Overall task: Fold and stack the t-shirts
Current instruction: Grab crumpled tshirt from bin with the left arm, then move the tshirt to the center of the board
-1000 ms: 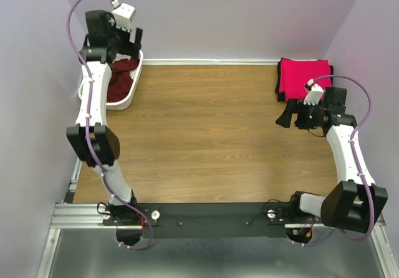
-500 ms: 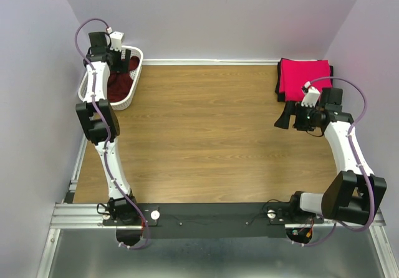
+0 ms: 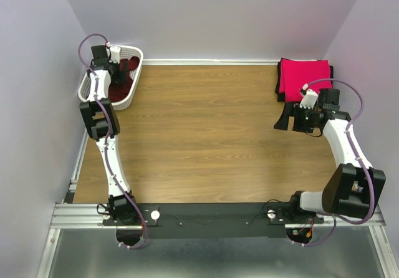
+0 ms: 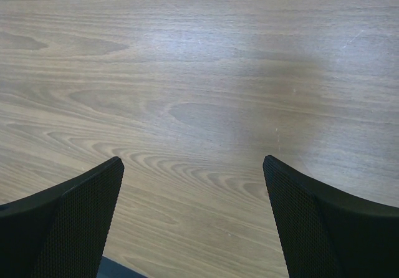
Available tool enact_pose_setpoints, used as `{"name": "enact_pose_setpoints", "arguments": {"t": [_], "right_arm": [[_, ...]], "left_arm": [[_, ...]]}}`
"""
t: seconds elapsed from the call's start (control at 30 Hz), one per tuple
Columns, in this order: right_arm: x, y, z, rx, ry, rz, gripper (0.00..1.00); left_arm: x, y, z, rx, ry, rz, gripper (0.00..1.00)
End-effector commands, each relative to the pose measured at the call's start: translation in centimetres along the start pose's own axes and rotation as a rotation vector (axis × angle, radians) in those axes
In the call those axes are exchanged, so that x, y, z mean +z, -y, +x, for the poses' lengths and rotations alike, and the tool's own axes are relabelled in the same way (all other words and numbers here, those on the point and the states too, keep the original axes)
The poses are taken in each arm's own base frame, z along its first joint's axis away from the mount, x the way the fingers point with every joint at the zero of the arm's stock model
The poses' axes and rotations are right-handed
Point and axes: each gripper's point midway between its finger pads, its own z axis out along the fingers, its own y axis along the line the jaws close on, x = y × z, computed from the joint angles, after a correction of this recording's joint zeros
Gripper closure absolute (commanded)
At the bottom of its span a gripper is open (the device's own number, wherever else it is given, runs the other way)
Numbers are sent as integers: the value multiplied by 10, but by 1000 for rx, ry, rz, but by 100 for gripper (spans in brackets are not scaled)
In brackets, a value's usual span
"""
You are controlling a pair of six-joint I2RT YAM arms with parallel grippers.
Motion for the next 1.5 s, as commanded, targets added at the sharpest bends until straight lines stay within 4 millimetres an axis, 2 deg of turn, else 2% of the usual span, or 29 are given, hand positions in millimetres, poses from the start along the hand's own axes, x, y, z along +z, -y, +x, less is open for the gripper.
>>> {"name": "enact_pose_setpoints", "arguments": {"t": [0.0,0.1,0.2,0.23,0.27,0.33,0.37,0.4,0.43,0.5,0.53,0.6,0.63,0.67,0.7,0.8,0.83,0.9,0.93,1.0,1.03,1.1,1.13,1.17,1.2,1.3,1.33,1.43,1.47], "right_arm": [[-1,4,-1,-9,-2,30,0],[-3,4,-1,-9,1,38,0],[-5,5,-1,-12,3,44,0],[-5,5,-1,-12,3,46,0],[-5,5,-1,-13,2,47,0],[-5,5,-1,-9,0,47,0],[-6,5,-2,-11,2,47,0],[-5,4,-2,-10,-1,41,0],[-4,4,-2,-9,-2,39,0],[-4,3,-3,-9,0,32,0],[-4,2,-3,-9,-1,27,0],[-5,0,-3,-11,2,17,0],[-6,-1,-4,-14,6,15,0],[-6,-2,-4,-15,7,12,0],[-7,-3,-5,-18,13,8,0],[-10,-6,-6,-27,25,-4,0],[-11,-7,-6,-29,29,-5,0],[-14,-9,-7,-38,40,-9,0],[-15,-10,-7,-43,45,-10,0],[-16,-12,-8,-46,52,-14,0],[-17,-12,-9,-49,56,-14,0],[-19,-14,-10,-49,63,-17,0],[-20,-14,-10,-53,67,-17,0],[-20,-14,-11,-54,68,-16,0],[-20,-14,-10,-53,70,-15,0],[-22,-15,-11,-60,79,-16,0],[-22,-15,-11,-58,81,-16,0],[-21,-16,-10,-58,78,-21,0],[-21,-16,-11,-59,81,-22,0]], "left_arm": [[20,-4,22,-24,-33,-1,2],[28,0,35,-34,-63,16,3],[37,6,52,-46,-93,52,17],[39,7,56,-49,-101,57,24],[38,8,57,-52,-104,66,47],[35,7,56,-48,-102,67,61],[33,7,53,-45,-98,70,81],[29,7,47,-41,-88,71,91],[18,3,34,-37,-65,62,100],[4,3,17,-24,-31,70,100],[-14,-2,-7,-14,20,64,100],[-36,-3,-31,-3,74,71,100],[-64,-3,-63,10,151,74,100],[-79,-3,-78,13,192,78,100],[-110,-6,-106,12,263,73,100],[-163,3,-153,30,405,110,100],[-192,8,-174,49,464,112,100],[-226,18,-197,74,537,132,100],[-251,31,-212,92,583,149,100],[-281,47,-228,120,640,179,100],[-306,65,-240,142,684,203,100],[-334,86,-252,166,736,240,100],[-360,96,-259,182,777,250,100],[-373,118,-263,188,798,299,100],[-385,128,-265,193,818,321,100],[-444,169,-273,208,906,437,100],[-457,183,-276,209,927,468,100],[-506,211,-280,210,1011,563,100],[-512,218,-280,213,1022,574,100]]}}
